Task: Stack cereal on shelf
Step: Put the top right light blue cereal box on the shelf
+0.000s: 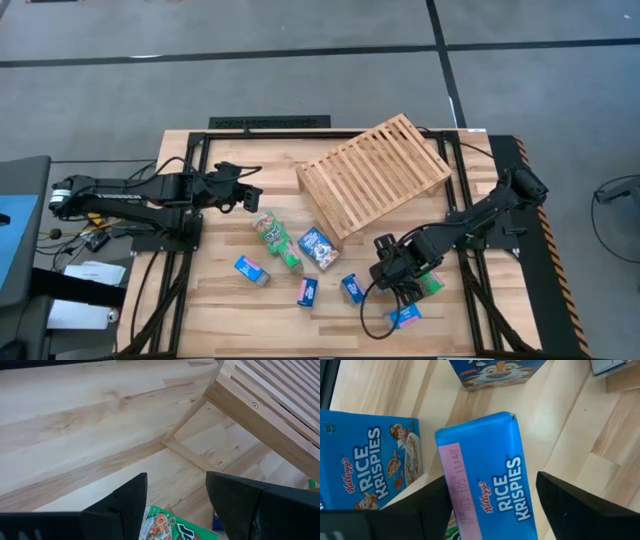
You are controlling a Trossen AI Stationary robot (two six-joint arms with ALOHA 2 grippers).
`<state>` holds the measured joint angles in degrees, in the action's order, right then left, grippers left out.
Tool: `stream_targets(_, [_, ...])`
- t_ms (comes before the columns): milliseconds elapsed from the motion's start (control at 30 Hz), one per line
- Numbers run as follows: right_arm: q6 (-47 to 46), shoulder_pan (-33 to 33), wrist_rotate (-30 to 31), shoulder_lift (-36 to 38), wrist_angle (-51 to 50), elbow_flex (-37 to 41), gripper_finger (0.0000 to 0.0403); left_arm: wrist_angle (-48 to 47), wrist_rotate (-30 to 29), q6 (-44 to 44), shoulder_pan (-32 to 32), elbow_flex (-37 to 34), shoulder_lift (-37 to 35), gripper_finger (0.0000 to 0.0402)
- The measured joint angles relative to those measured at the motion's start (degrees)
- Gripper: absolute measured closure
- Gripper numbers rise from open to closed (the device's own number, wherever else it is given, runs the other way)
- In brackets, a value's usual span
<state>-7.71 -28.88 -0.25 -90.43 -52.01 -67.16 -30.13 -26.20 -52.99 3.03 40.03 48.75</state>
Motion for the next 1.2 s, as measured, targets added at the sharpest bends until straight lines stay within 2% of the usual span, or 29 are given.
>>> stream_targets(433, [-3.01,0.02,-1.01,0.0,-0.42,0.0,0.0217,0.0,0.0,-0.31,0.0,0.0,0.0,0.021])
stream_targets(633, [-2.96,0.05,-1.38,0.4,-4.65,-1.12,0.0243,0.02,0.03,-1.18,0.0,0.0,0.0,0.021])
stream_targets(933, [1.43,3.99,-1.23,0.94,-19.51,-15.04,0.0238,0.02,0.05,-1.53,0.0,0.0,0.0,0.021])
stream_targets(1200, [6.42,9.87,0.26,0.94,-26.32,-29.55,0.024,0.04,0.22,-1.93,0.02,0.0,0.0,0.021])
